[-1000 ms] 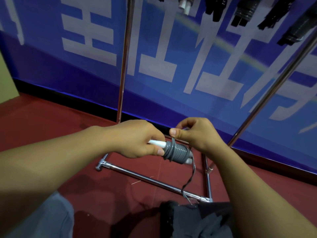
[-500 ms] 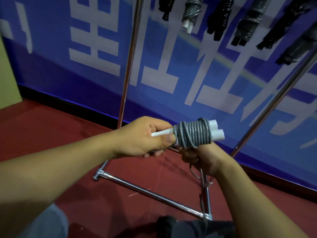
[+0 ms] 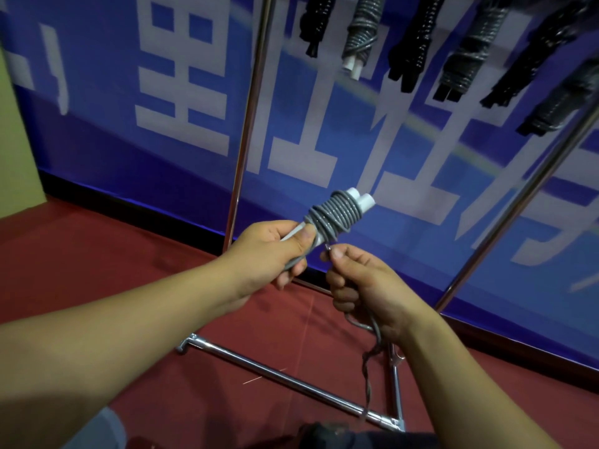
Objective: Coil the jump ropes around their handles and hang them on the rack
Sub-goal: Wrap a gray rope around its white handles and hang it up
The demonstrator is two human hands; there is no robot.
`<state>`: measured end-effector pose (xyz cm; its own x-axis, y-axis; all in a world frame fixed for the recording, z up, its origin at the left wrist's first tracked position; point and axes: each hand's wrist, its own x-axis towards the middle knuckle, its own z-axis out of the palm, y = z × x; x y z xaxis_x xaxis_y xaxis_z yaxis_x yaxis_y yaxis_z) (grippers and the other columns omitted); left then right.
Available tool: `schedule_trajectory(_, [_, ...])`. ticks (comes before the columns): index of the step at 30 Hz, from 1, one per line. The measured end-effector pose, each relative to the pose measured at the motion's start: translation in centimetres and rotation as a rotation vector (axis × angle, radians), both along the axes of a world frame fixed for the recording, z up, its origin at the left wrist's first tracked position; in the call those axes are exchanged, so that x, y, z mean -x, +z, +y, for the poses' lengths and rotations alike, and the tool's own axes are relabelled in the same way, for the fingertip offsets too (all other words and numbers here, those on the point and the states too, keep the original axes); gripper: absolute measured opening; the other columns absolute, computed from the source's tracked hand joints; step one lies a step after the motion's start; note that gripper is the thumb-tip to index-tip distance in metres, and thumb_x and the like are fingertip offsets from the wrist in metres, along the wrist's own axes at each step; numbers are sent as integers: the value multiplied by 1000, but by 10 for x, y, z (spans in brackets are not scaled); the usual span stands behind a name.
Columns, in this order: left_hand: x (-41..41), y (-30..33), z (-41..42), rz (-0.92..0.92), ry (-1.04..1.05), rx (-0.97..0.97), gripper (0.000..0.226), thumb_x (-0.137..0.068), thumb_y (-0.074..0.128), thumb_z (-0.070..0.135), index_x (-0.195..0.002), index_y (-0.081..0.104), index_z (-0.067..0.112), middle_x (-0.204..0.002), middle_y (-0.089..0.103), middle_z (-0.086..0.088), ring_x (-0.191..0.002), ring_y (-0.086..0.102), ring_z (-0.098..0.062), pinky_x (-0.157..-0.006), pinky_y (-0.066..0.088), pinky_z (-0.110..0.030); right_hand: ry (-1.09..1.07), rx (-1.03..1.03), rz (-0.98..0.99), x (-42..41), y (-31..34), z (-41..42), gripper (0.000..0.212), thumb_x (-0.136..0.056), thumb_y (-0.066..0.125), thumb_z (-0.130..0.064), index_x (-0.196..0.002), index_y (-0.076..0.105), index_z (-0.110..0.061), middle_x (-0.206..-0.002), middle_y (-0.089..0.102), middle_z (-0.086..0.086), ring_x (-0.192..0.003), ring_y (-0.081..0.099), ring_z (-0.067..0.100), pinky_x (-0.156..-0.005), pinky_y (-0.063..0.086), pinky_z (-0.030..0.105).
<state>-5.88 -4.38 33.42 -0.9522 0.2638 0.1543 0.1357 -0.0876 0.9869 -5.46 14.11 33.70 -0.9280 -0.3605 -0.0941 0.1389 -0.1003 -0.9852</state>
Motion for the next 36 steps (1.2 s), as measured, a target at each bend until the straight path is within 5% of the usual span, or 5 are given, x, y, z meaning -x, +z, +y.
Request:
schedule_trajectory(12, [11, -7, -1, -38, 169, 103, 29, -101, 56, 34, -92, 71, 11, -55, 54, 0, -42, 38, -13, -44, 33, -24, 10, -236, 59, -2, -2, -2, 12, -100, 56, -11, -102, 67, -6, -74, 62, 6, -60, 57, 15, -55, 50, 25])
schedule_trajectory(18, [18, -9, -4, -19, 252, 224, 30, -99, 58, 36, -81, 68, 14, -57, 58, 0, -44, 42, -14, -45, 35, -23, -33, -328, 15, -3, -5, -2, 13, -101, 54, -10, -104, 66, -6, -77, 63, 5, -65, 59, 14, -65, 54, 31])
schedule_trajectory(26, [28, -12, -10, 94, 331, 405, 28, -96, 61, 38, -80, 69, 16, -57, 60, 1, -39, 45, -4, -51, 36, -22, -125, -477, 119, -7, -2, -6, 15, -101, 55, -16, -102, 67, -7, -73, 60, 0, -59, 52, 10, -59, 51, 30])
schedule_trajectory(30, [33, -17, -9, 118, 346, 489, 27, -94, 62, 42, -81, 70, 20, -56, 61, 4, -47, 50, -12, -56, 42, -29, -176, -735, 286, -15, -2, -11, 23, -99, 57, -25, -87, 70, -10, -67, 61, 4, -56, 52, 15, -55, 51, 35])
schedule_trajectory(36, [40, -18, -13, 145, 407, 558, 31, -89, 60, 51, -75, 67, 24, -60, 65, -1, -62, 62, -29, -67, 55, -48, -232, -964, 472, -26, 1, -19, 36, -101, 54, -29, -69, 62, -14, -46, 55, -19, -43, 49, 1, -45, 35, 13])
